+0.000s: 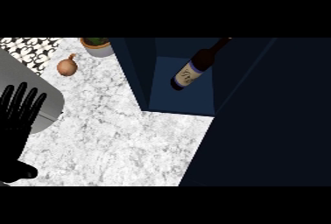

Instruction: Pick up the wine, place it into the cabinet and close the cabinet

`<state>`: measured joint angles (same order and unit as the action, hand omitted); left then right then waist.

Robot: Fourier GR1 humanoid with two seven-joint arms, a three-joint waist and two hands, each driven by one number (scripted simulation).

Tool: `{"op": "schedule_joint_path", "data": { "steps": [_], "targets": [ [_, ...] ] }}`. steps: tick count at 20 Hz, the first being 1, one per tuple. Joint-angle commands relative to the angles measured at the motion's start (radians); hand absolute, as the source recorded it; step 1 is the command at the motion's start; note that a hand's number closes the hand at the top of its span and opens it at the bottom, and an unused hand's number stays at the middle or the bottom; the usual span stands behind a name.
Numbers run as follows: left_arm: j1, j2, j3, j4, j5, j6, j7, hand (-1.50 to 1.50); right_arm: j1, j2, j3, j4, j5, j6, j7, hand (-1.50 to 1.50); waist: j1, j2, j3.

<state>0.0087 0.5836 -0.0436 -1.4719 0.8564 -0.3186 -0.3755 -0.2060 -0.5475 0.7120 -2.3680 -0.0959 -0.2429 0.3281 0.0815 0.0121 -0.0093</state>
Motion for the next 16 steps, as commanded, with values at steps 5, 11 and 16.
{"op": "schedule_joint_path", "data": {
  "steps": [5,11,16],
  "targets": [
    [-0.025,0.037,0.054,0.058,0.042,-0.046,0.025,-1.5,-0.438,0.433,0.021,0.311,-0.029,-0.09,0.237,1.5,-0.025,-0.006,0.003],
    [0.035,0.056,0.116,0.098,0.059,-0.114,0.001,-1.5,-0.743,0.543,-0.101,0.595,-0.108,-0.167,0.291,1.5,-0.046,-0.01,0.007],
    [0.067,-0.019,0.082,0.044,-0.013,-0.055,-0.004,-1.5,-0.785,0.546,-0.158,0.775,-0.215,-0.176,0.147,1.5,-0.056,-0.01,0.009]
  ]
}}
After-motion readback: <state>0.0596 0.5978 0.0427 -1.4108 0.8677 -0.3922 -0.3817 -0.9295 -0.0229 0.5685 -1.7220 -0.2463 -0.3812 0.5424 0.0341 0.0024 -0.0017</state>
